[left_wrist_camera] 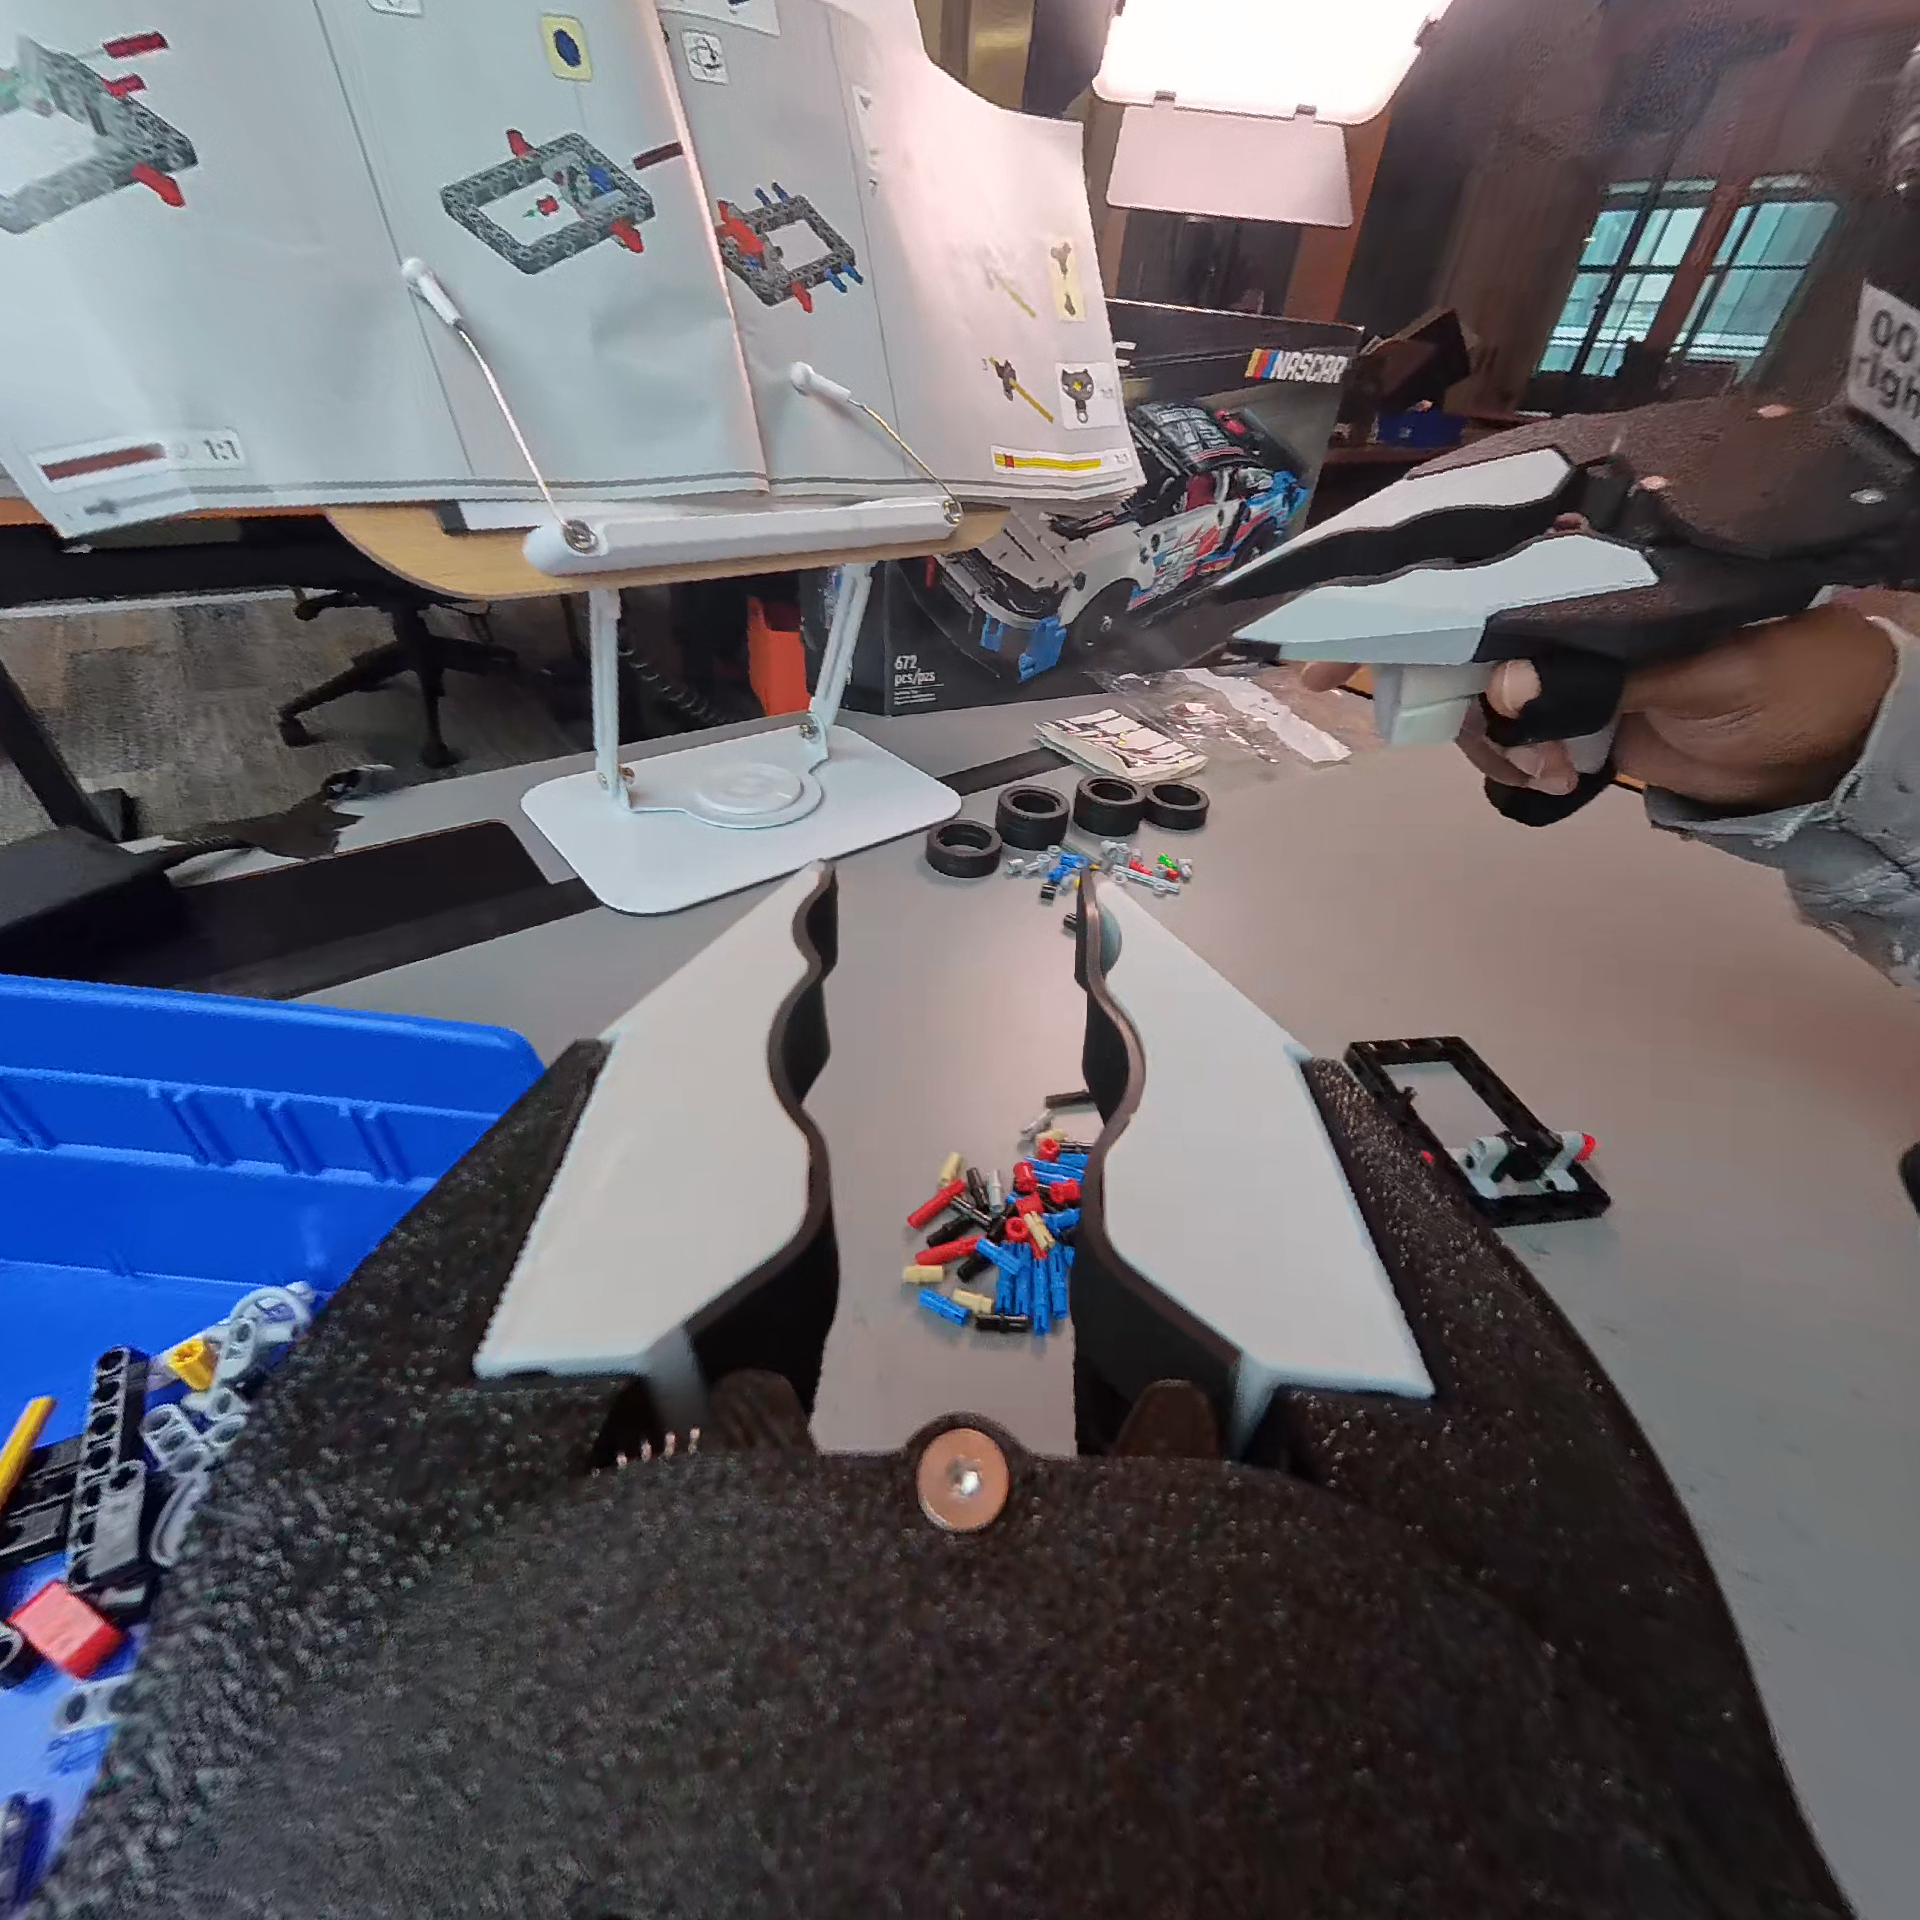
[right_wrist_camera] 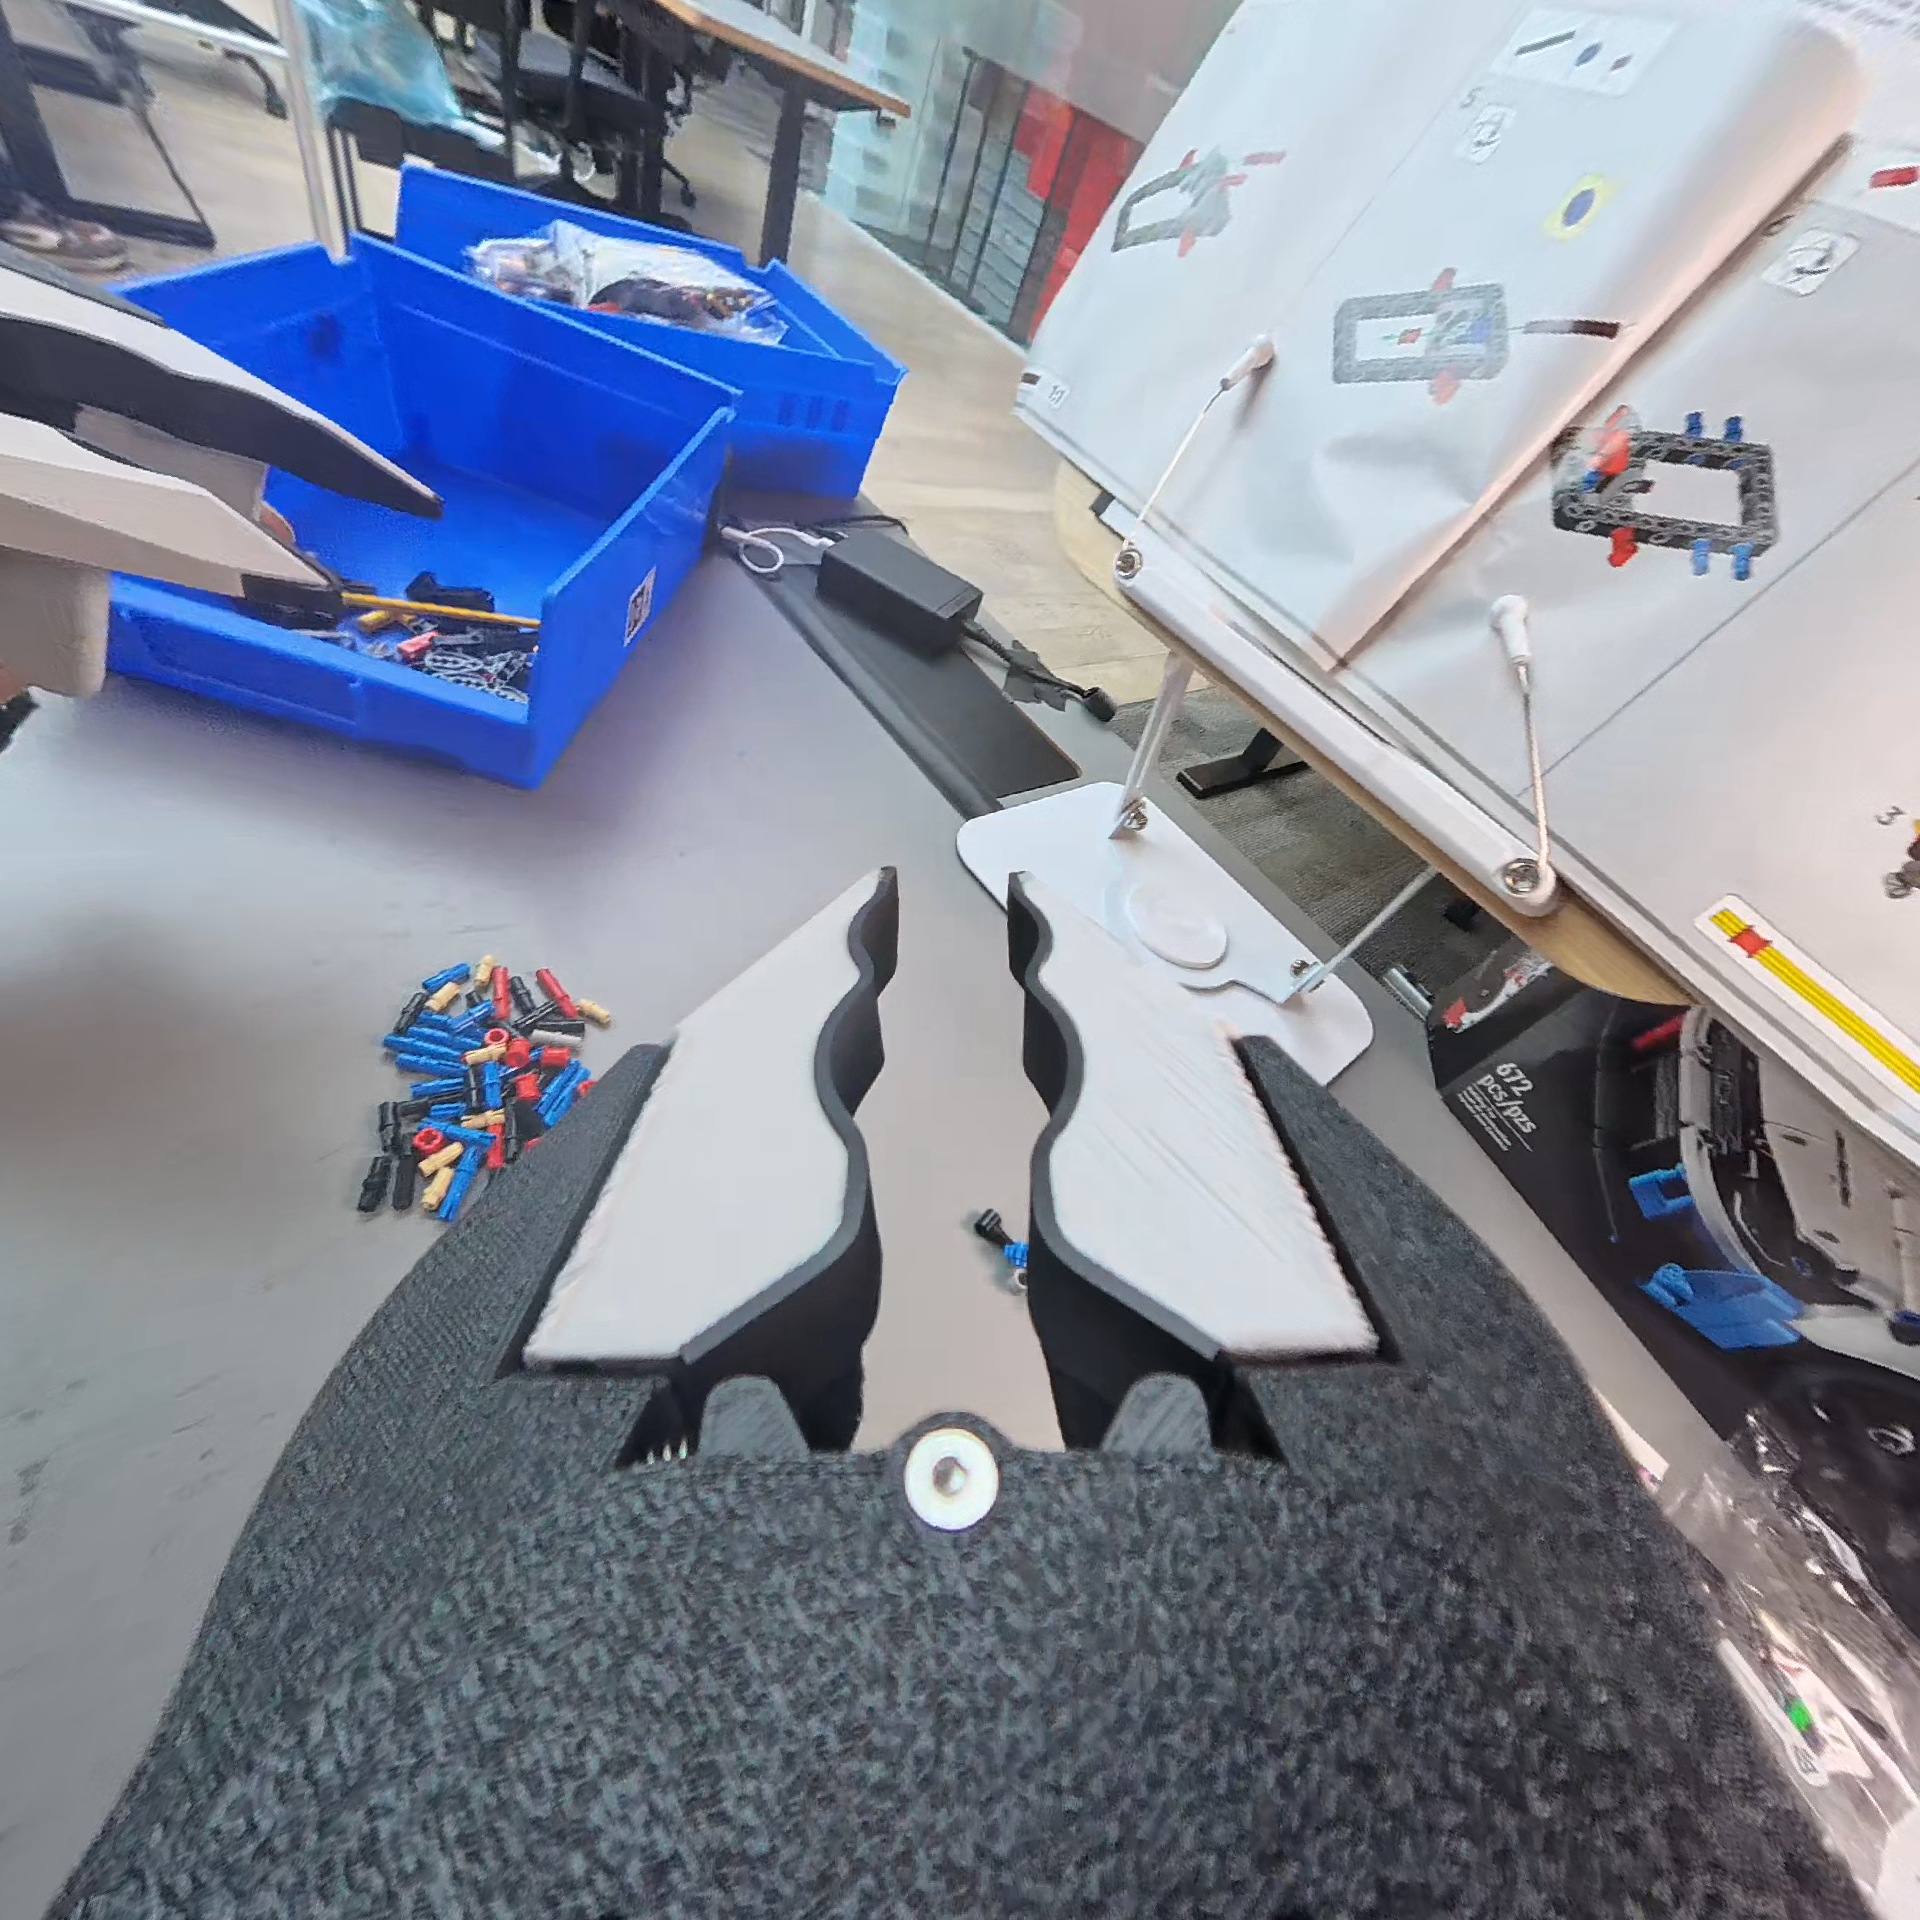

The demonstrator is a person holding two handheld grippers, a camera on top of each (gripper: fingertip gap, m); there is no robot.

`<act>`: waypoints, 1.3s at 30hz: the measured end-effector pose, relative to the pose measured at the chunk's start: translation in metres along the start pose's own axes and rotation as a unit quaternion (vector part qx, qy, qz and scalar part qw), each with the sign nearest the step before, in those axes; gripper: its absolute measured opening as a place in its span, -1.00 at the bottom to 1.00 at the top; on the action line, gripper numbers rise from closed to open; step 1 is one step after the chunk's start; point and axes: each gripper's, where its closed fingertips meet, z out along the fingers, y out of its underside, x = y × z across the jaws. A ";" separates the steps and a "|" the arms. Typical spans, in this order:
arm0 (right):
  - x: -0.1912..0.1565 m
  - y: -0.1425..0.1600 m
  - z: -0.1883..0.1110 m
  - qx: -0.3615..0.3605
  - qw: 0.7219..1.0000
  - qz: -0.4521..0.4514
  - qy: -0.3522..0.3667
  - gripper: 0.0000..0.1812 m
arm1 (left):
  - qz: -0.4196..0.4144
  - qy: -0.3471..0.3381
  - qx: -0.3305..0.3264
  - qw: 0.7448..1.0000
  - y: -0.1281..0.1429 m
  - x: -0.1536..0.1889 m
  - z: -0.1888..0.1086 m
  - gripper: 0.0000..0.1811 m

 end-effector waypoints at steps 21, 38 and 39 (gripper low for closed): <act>0.057 -0.024 -0.056 0.119 0.986 0.049 0.110 -0.72 | 0.036 -0.159 -0.018 0.986 -0.107 -0.153 0.131 -0.39; 0.051 -0.002 -0.034 0.091 0.990 0.059 0.089 -0.74 | 0.050 -0.181 -0.068 0.980 -0.095 -0.194 0.200 -0.28; 0.049 -0.001 -0.031 0.087 0.991 0.054 0.089 -0.74 | 0.052 -0.172 -0.051 0.982 -0.098 -0.185 0.198 -0.36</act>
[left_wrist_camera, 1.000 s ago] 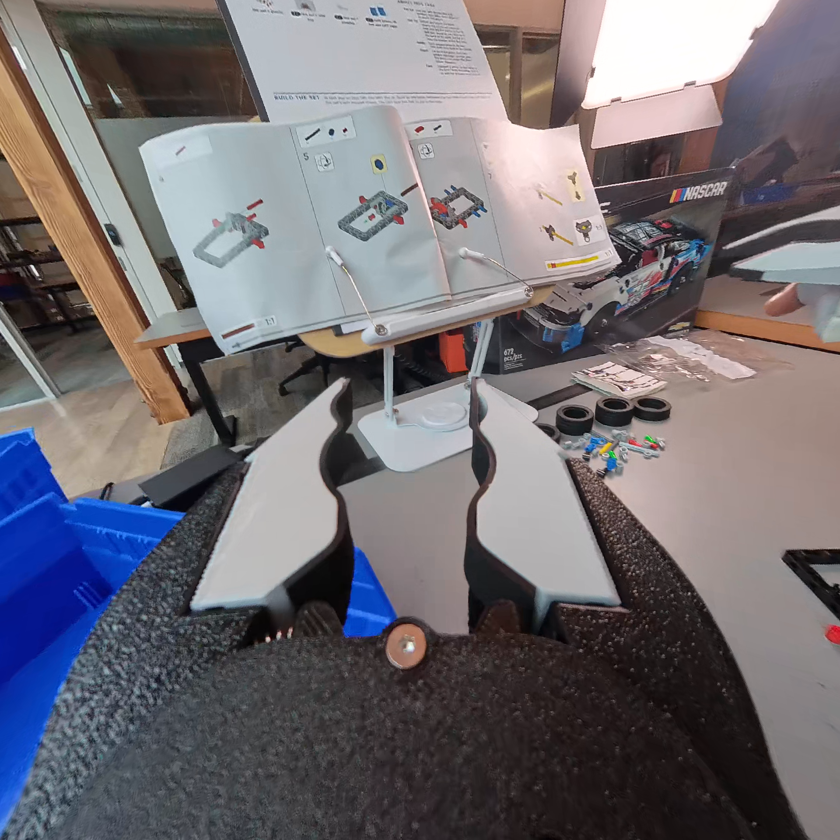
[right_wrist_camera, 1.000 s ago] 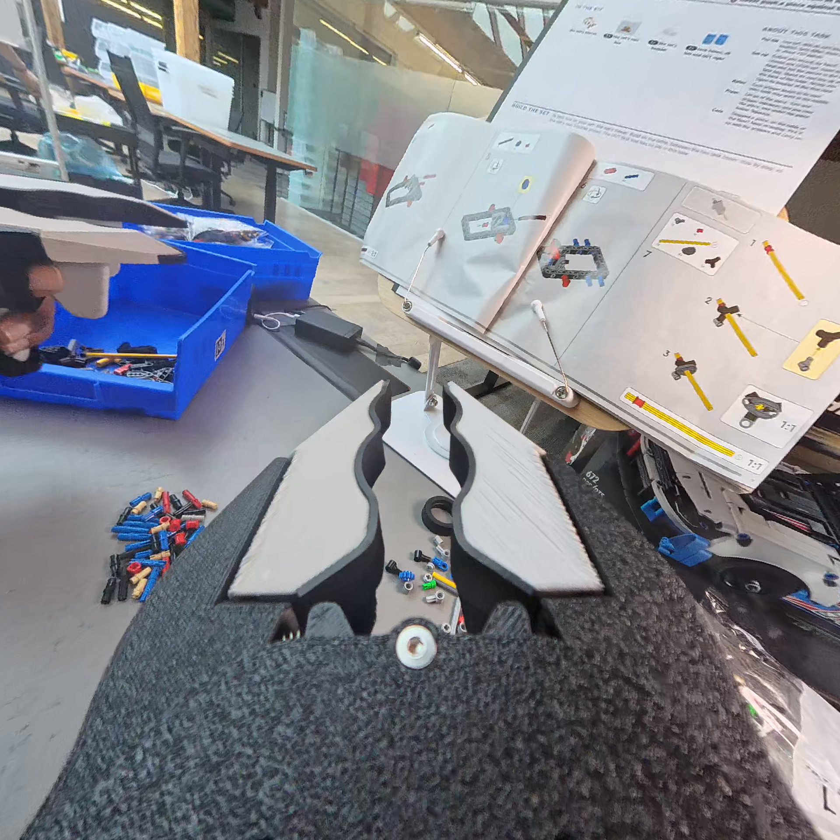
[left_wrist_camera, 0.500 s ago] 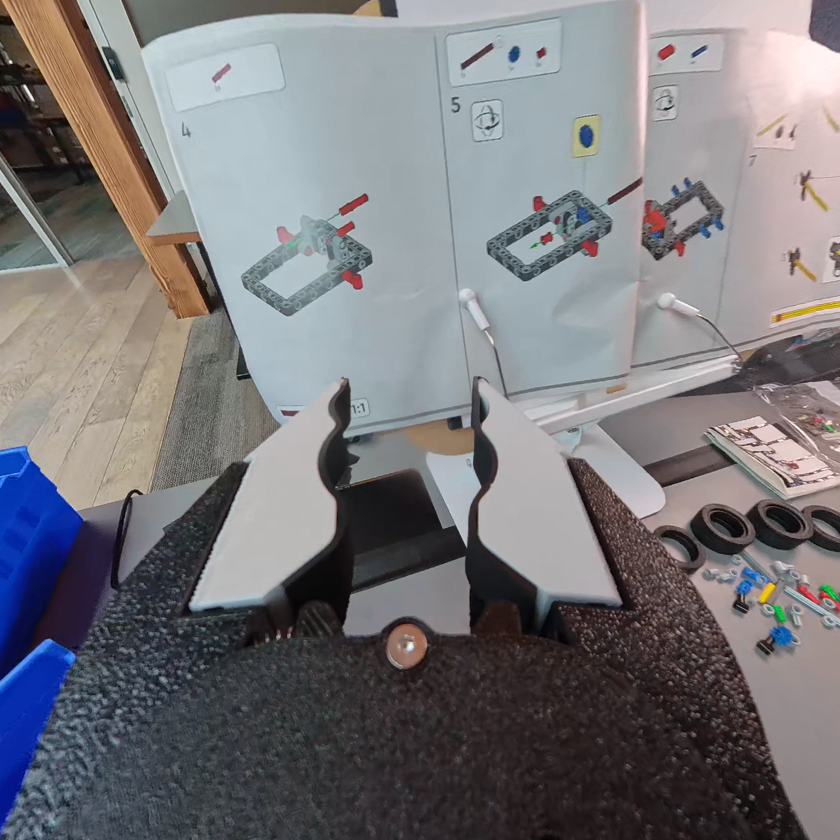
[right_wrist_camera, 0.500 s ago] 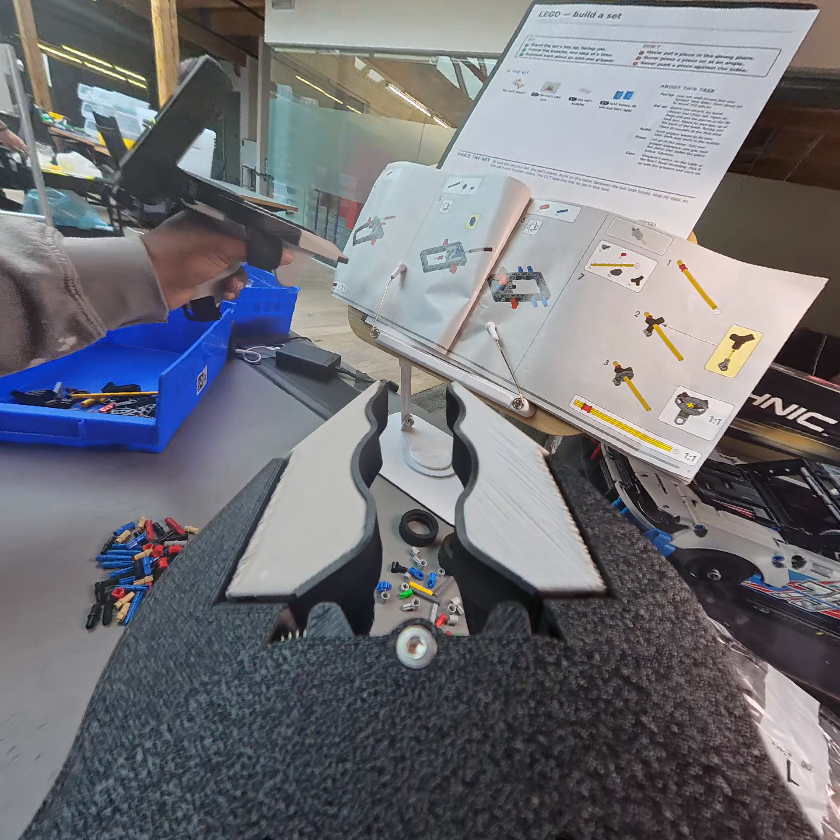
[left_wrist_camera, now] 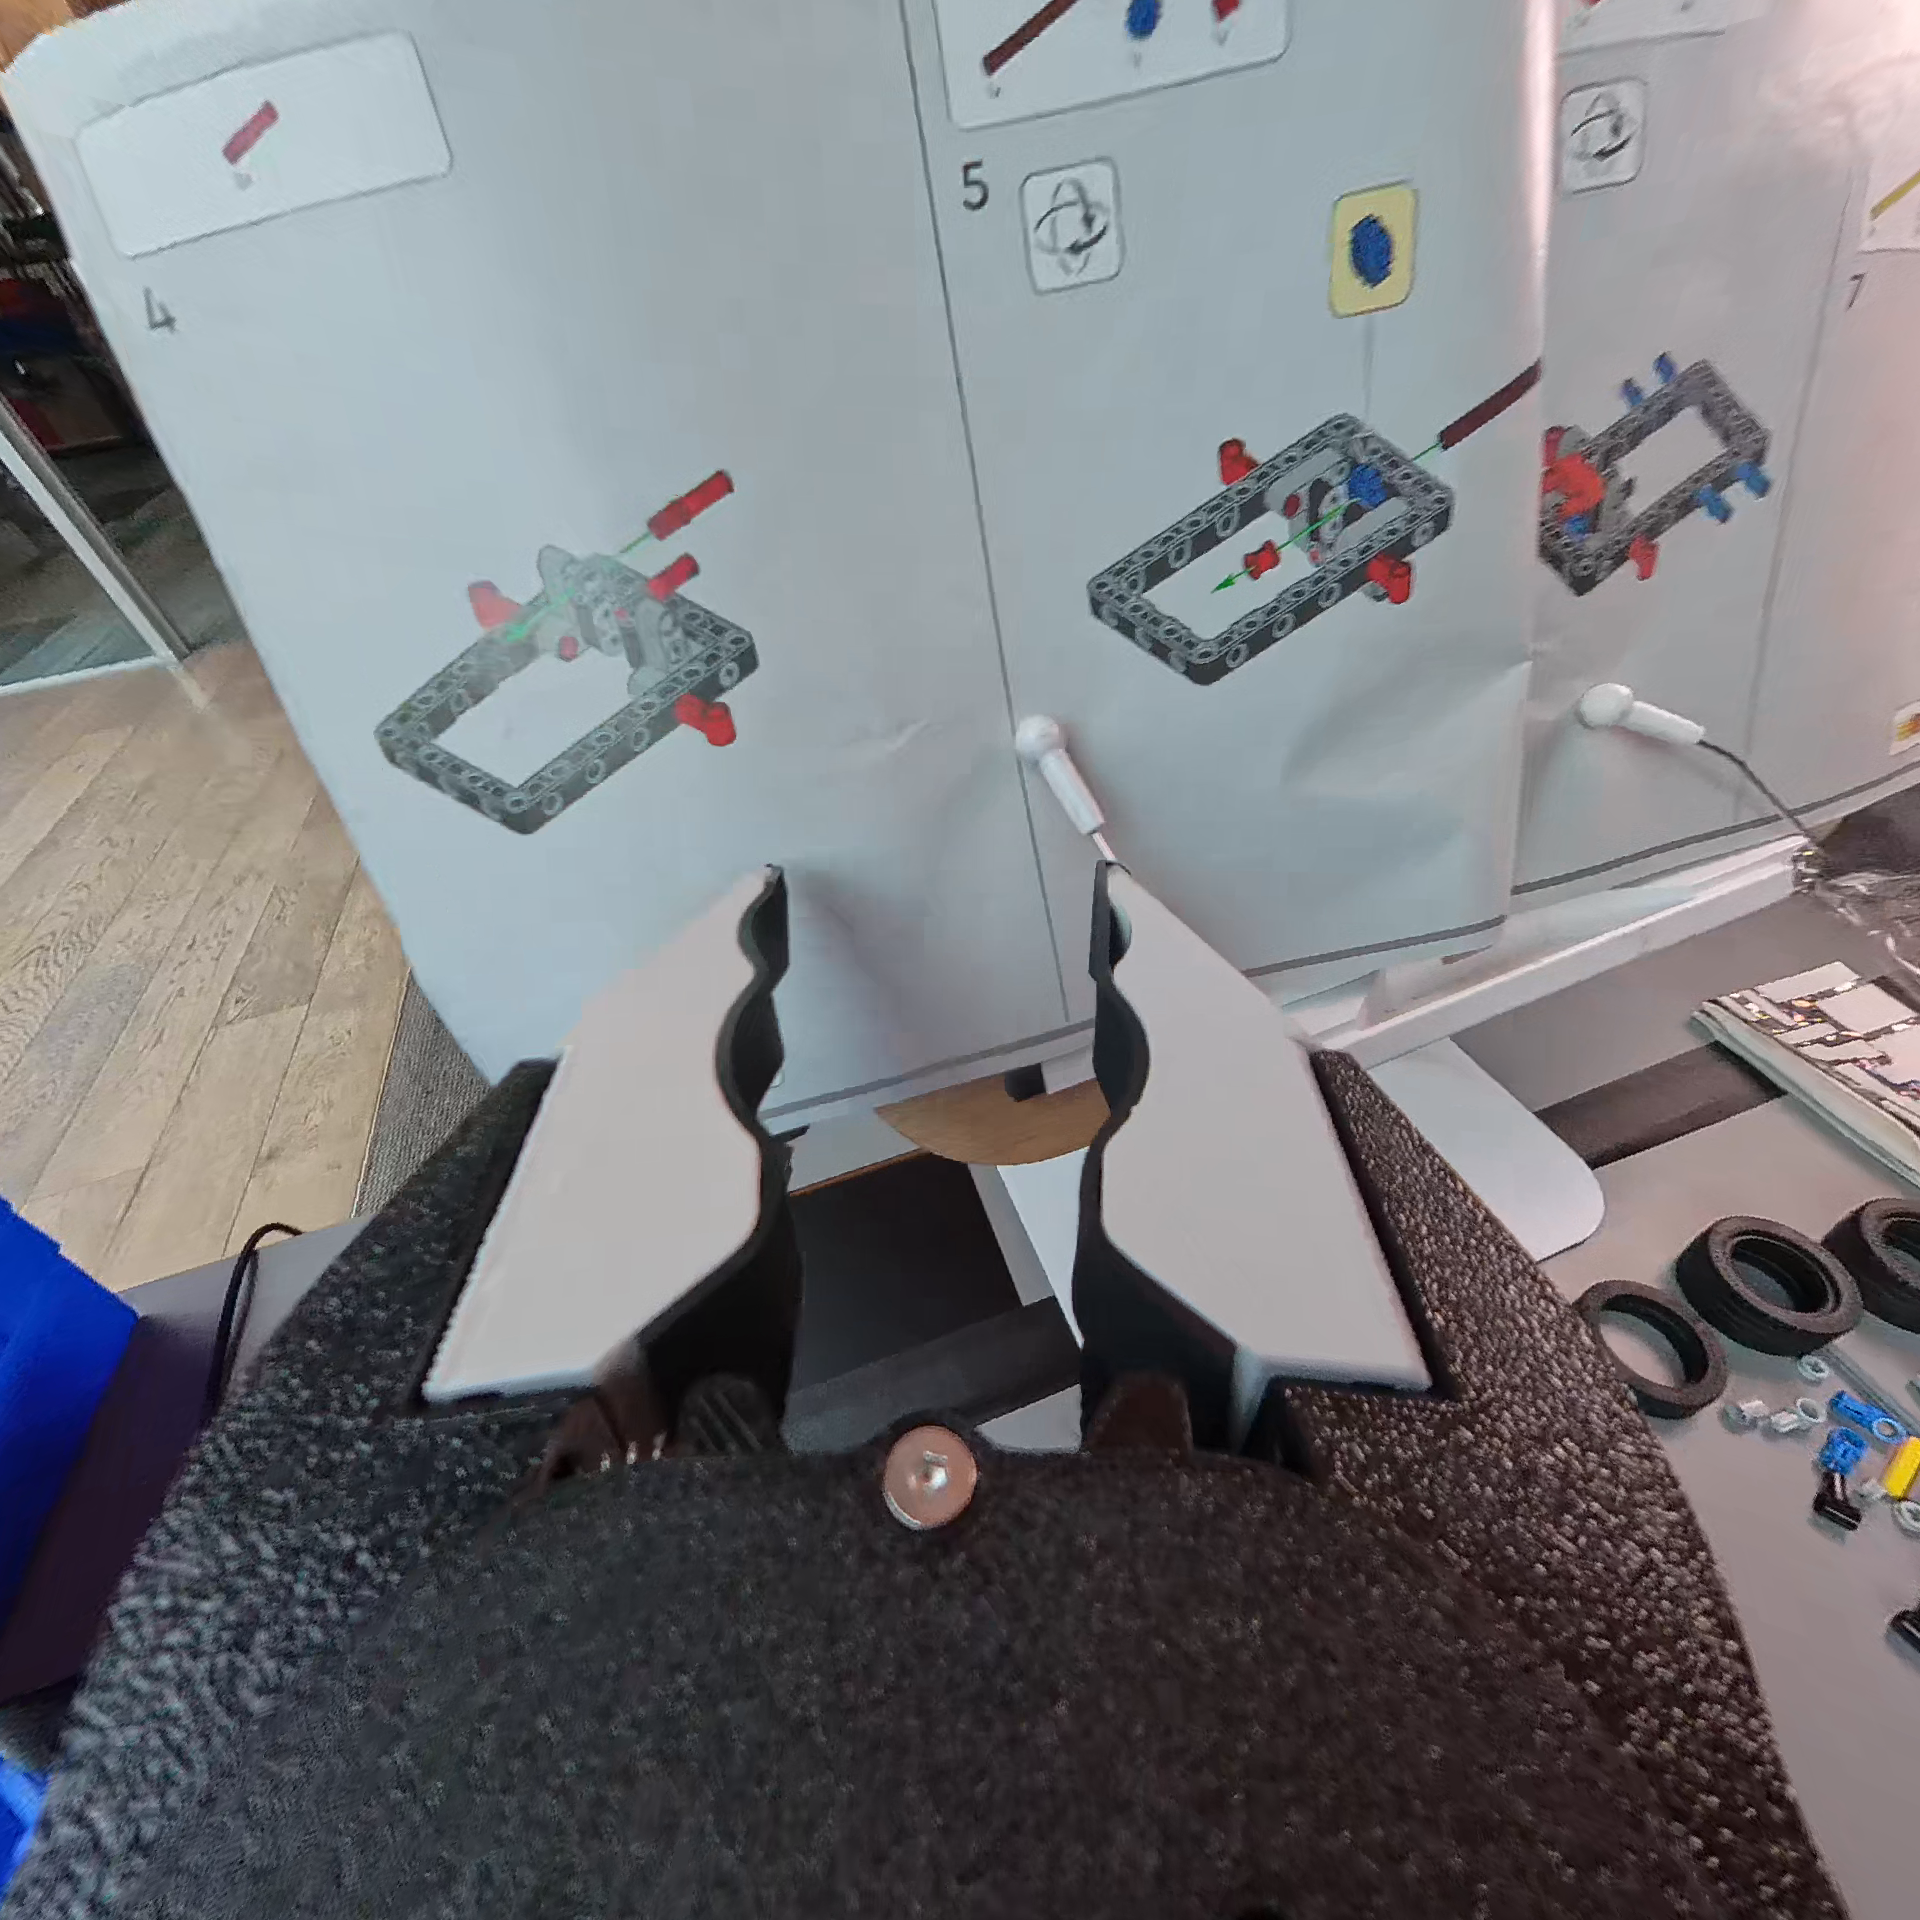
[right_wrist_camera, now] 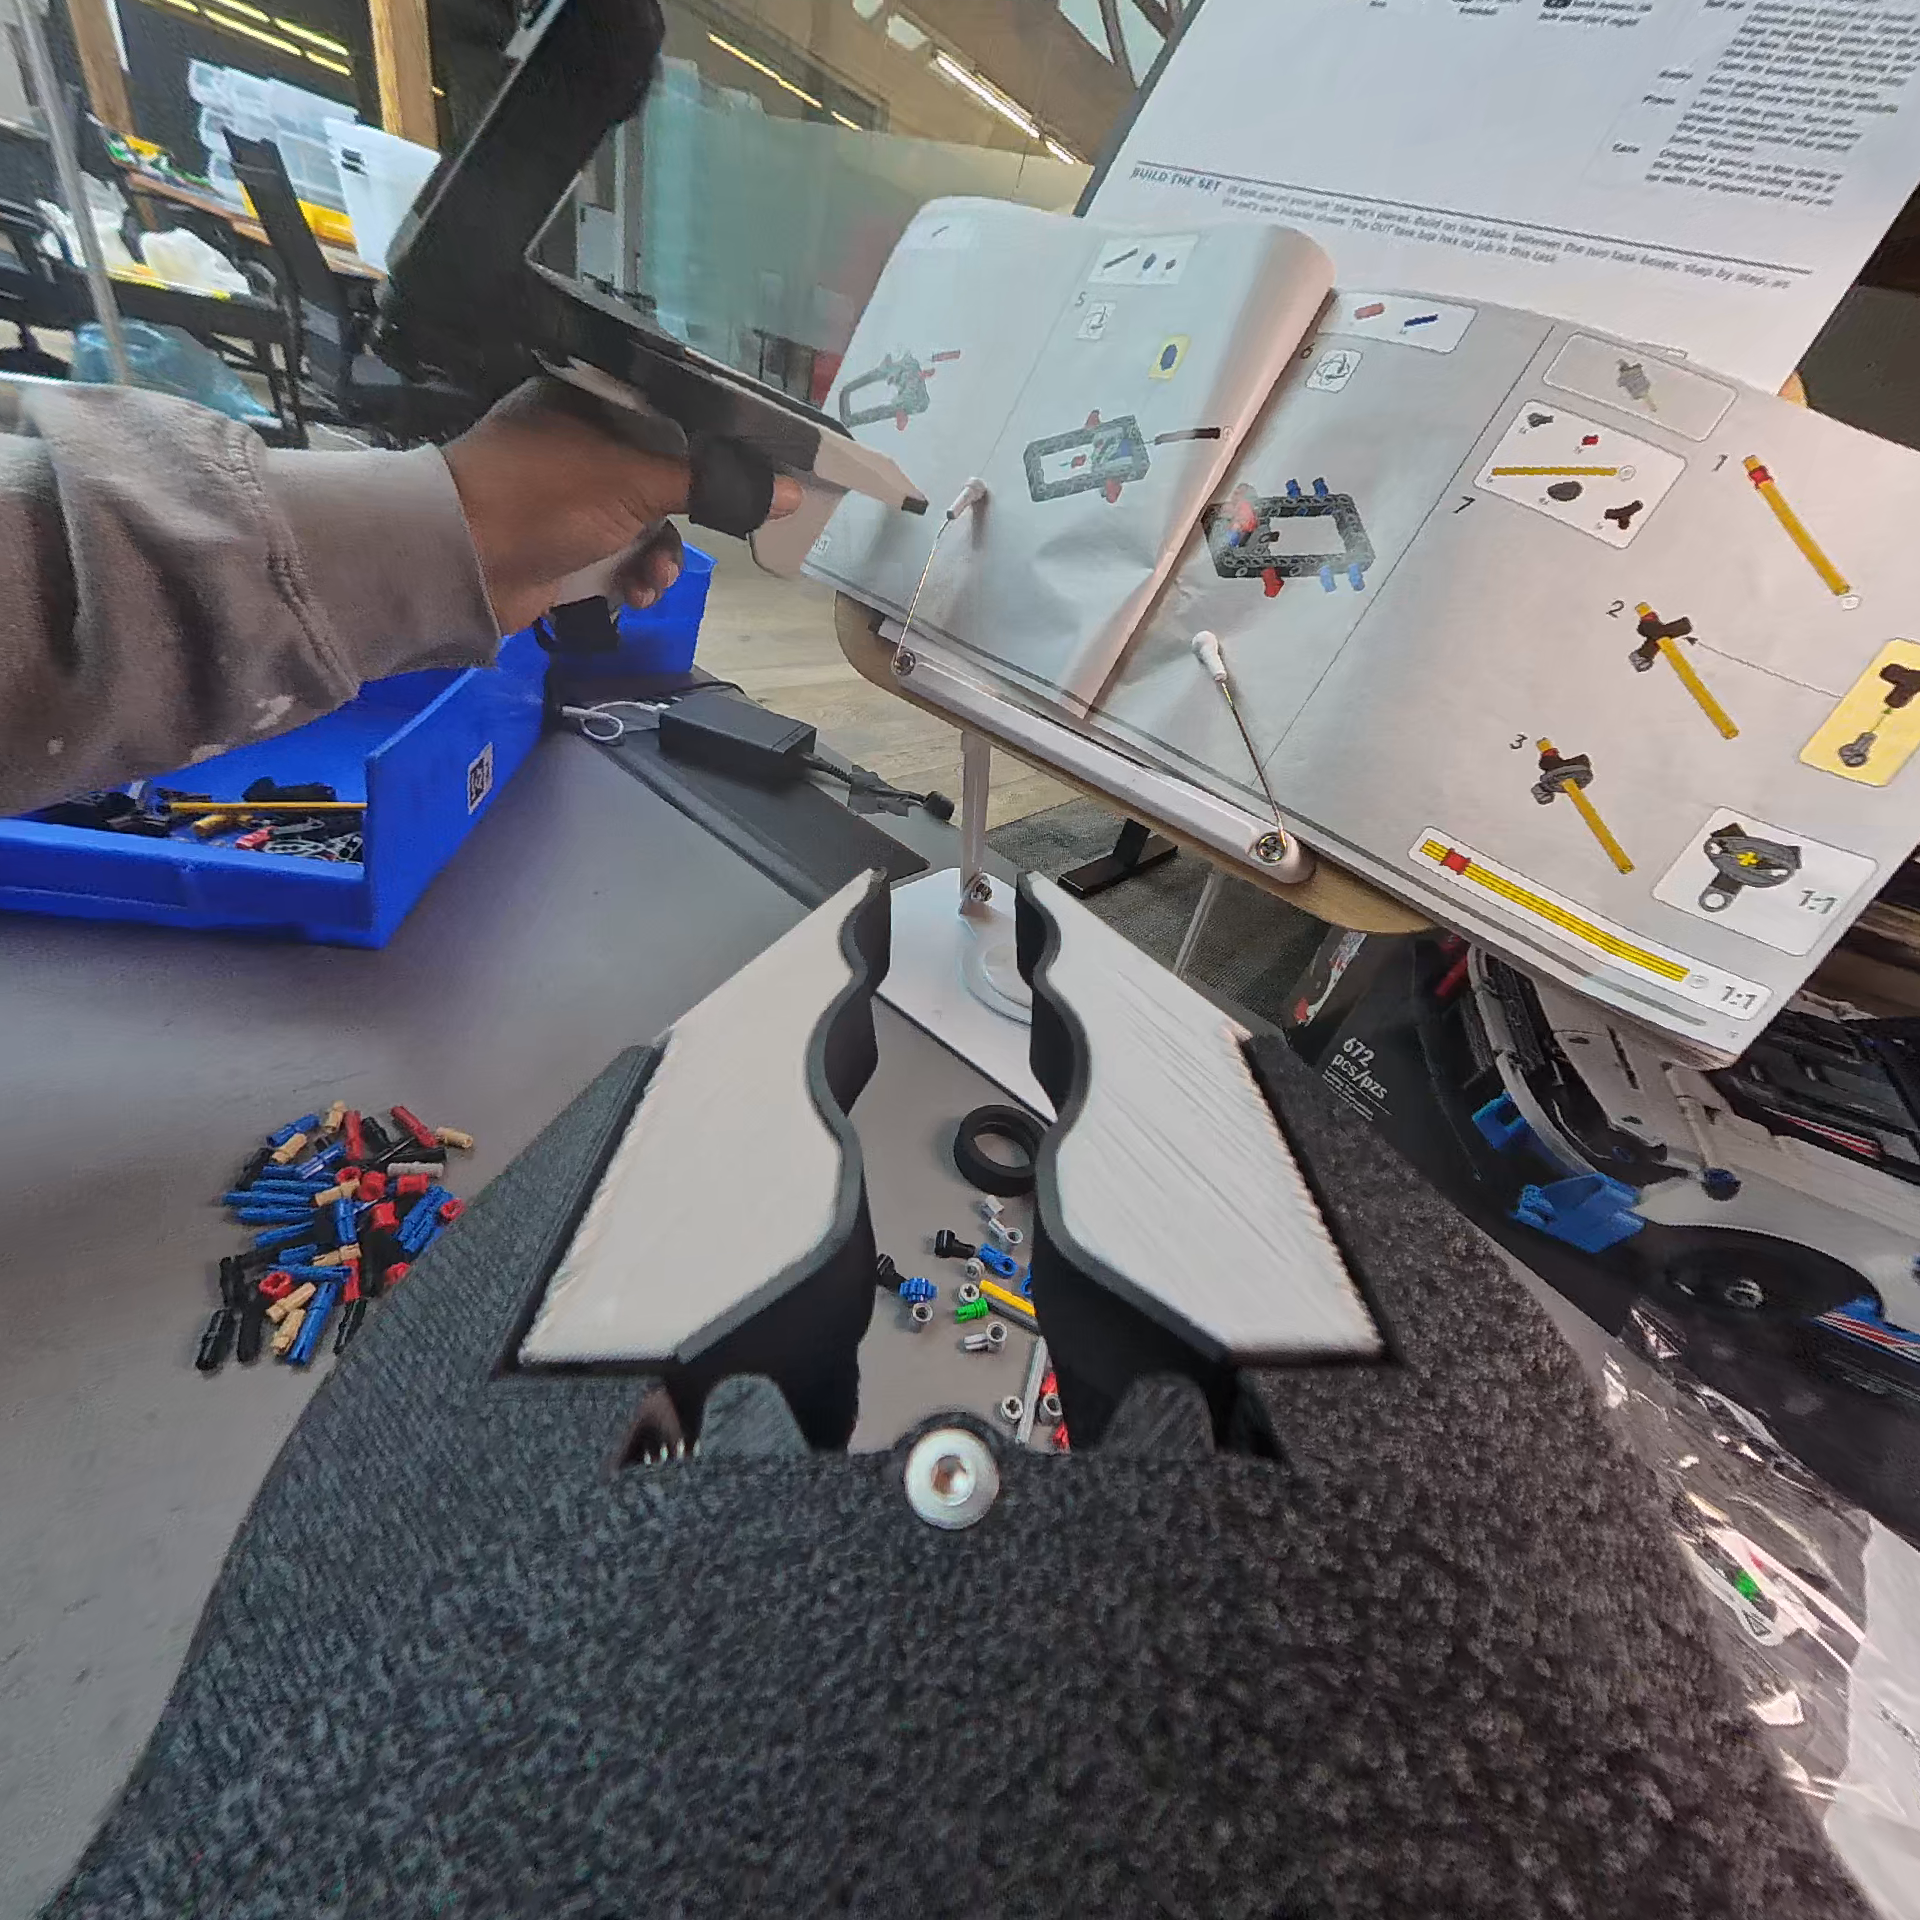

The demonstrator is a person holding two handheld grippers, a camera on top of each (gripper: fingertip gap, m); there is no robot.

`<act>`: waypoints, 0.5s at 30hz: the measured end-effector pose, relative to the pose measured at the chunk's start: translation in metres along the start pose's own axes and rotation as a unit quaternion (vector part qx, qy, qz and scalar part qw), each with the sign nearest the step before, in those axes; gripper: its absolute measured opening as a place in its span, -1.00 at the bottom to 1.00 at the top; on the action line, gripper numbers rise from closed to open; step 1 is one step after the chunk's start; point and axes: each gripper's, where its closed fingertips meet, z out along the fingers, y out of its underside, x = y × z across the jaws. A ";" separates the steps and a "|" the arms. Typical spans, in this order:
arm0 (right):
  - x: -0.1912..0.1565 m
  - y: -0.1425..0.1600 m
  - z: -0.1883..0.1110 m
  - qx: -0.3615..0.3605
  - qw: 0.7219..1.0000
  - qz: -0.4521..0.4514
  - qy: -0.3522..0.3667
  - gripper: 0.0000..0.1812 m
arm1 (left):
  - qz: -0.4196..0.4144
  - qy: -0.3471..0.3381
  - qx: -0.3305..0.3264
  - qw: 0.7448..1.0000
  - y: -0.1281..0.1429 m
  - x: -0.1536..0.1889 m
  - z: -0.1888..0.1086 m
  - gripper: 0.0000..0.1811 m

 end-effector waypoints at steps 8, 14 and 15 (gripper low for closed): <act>-0.019 0.005 0.011 -0.010 1.000 0.000 -0.018 -0.74 | 0.021 0.067 -0.054 0.996 0.028 0.034 0.012 -0.79; -0.012 0.010 0.008 -0.016 1.000 0.011 -0.014 -0.74 | -0.147 0.066 -0.064 0.985 0.049 0.023 -0.002 -0.91; -0.012 0.012 0.009 -0.015 1.000 0.022 -0.016 -0.74 | -0.211 0.076 -0.064 0.972 0.055 0.023 -0.005 -0.91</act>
